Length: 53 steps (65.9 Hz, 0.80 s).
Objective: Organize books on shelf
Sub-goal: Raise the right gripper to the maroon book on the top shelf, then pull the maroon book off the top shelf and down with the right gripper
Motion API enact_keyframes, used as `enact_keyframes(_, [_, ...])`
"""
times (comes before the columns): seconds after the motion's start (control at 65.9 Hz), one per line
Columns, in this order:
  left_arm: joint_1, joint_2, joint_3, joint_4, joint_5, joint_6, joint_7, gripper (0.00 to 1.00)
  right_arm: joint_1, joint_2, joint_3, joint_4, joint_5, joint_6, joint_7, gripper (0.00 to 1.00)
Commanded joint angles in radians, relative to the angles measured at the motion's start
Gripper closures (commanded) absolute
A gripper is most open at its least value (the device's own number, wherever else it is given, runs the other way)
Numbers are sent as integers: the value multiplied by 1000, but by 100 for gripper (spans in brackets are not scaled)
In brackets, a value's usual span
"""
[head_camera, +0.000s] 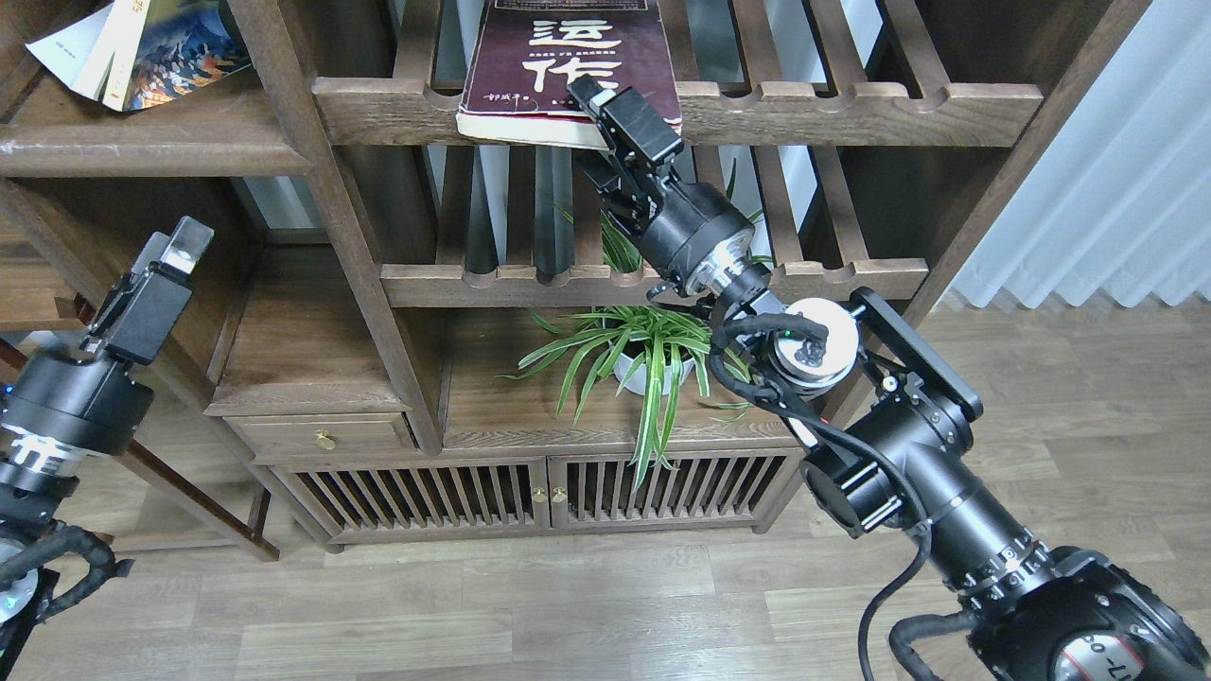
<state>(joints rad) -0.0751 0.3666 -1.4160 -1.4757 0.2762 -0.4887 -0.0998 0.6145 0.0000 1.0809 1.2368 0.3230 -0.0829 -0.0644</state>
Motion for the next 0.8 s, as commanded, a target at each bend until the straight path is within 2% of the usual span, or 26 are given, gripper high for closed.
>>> enact_keyframes(0.0, [0, 0, 0, 0, 0, 0, 0, 4, 4, 0, 16, -7, 1, -31, 0, 12])
enact_keyframes(0.121, [1, 0, 0, 0, 0, 0, 0, 4, 4, 0, 17, -7, 1, -35, 0, 18])
enact_keyframes(0.318, [0, 0, 0, 0, 0, 0, 0, 4, -2, 0, 31, -7, 18, -34, -2, 41])
enact_keyframes(0.47, [1, 0, -1, 0, 0, 0, -1, 4, -16, 0, 34, 0, 34, 11, -2, 74])
enact_keyframes(0.546, [0, 0, -3, 0, 0, 0, -1, 4, -35, 0, 37, -2, 41, 92, -11, 95])
enact_keyframes(0.561, [1, 0, -3, 0, 0, 0, -1, 4, -54, 0, 34, -4, 41, 167, -23, 96])
enact_keyframes(0.607, [1, 0, -3, 0, 0, 0, -1, 4, -64, 0, 27, -4, 41, 198, -34, 97])
enact_keyframes(0.789, [1, -15, -3, 0, 0, 0, -1, 3, -108, 0, 27, 6, 44, 245, -66, 99])
